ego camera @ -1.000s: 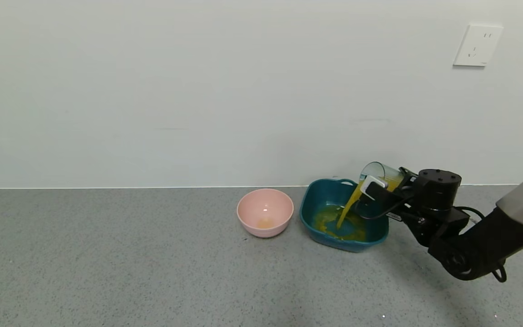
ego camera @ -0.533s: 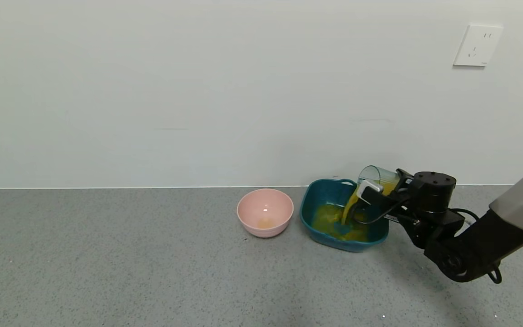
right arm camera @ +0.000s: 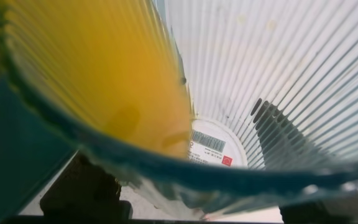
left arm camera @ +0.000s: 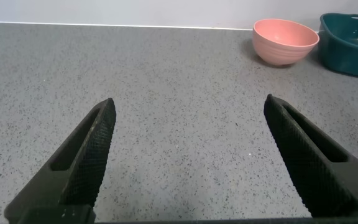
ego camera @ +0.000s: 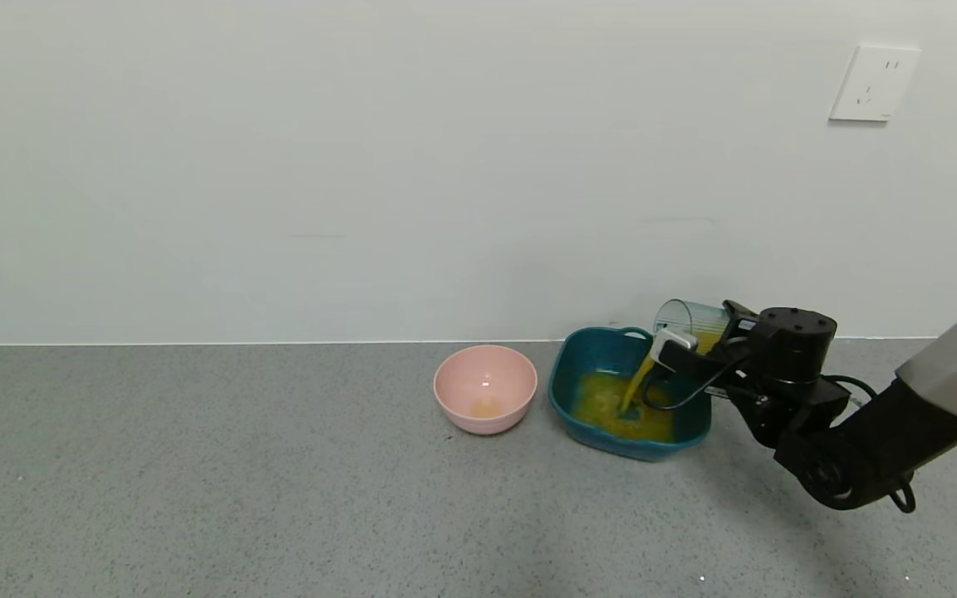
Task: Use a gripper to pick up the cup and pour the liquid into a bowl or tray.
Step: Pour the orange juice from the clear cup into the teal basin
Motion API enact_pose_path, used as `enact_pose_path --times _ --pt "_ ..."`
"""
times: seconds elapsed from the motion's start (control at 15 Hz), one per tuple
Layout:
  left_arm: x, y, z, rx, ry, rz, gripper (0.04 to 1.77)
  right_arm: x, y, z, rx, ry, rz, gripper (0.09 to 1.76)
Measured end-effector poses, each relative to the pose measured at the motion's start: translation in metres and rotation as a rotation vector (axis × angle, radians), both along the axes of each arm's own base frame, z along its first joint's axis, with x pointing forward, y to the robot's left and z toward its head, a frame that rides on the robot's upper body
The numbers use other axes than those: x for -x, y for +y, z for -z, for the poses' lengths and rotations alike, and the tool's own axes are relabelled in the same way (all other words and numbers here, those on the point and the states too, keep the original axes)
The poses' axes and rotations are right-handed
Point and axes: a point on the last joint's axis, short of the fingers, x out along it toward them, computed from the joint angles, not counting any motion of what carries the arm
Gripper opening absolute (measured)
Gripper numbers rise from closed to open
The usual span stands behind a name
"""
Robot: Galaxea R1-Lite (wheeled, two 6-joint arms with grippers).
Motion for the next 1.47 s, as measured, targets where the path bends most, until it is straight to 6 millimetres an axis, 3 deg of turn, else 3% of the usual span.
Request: enact_pose_path --times 1.47 --pt "0.000 0.000 0.000 0.000 0.000 0.000 1.72 0.001 0.000 -0.022 0.350 -0.002 -0.026 1.34"
